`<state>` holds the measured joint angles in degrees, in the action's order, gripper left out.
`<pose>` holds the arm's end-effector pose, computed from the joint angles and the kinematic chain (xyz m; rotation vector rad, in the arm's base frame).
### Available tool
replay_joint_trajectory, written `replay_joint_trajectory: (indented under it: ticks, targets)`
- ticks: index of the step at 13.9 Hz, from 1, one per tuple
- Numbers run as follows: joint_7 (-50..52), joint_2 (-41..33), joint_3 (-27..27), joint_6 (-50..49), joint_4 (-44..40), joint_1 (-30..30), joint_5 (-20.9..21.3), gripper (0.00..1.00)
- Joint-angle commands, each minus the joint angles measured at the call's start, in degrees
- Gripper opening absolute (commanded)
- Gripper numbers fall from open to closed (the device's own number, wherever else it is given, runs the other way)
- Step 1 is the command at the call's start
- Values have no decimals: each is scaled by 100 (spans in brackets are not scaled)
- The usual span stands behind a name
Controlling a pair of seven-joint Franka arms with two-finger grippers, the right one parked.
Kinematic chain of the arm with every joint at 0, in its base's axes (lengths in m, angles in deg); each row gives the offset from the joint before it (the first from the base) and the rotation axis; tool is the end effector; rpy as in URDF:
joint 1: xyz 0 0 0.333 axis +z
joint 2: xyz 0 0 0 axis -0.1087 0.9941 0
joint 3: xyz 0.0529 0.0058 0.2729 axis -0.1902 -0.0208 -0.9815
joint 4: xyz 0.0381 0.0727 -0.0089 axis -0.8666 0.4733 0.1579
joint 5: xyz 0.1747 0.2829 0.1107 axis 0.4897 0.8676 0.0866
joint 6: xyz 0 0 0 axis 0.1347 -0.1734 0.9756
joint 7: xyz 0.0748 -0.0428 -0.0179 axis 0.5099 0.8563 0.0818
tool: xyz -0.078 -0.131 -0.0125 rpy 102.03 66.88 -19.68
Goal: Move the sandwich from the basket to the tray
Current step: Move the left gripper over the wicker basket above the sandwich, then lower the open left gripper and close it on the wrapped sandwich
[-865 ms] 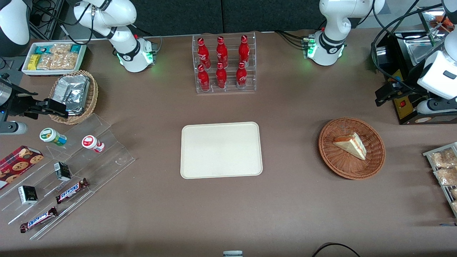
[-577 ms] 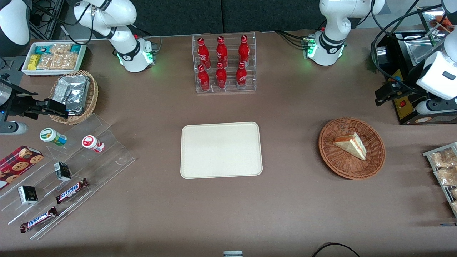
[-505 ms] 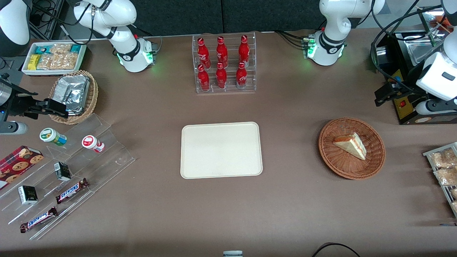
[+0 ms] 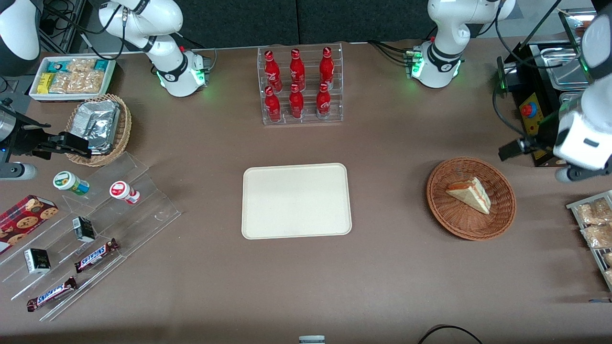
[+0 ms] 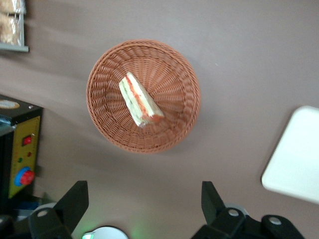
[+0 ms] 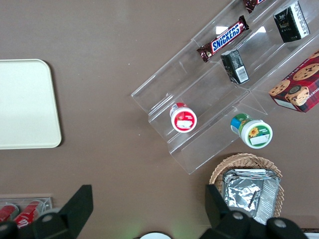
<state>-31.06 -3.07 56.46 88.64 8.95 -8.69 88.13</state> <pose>0.5315 -0.0284 0.4818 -3.0371 -0.5674 0.2140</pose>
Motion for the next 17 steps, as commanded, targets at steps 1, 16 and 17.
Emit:
replay_joint_trajectory:
  ticks: [1,16,17]
  targets:
    - [933,-102,-13,594,638,139,-16,100]
    - [2588,-726,-66,4531,4435,368,-8,100]
    - [2597,-708,-66,4812,4594,377,-8,100]
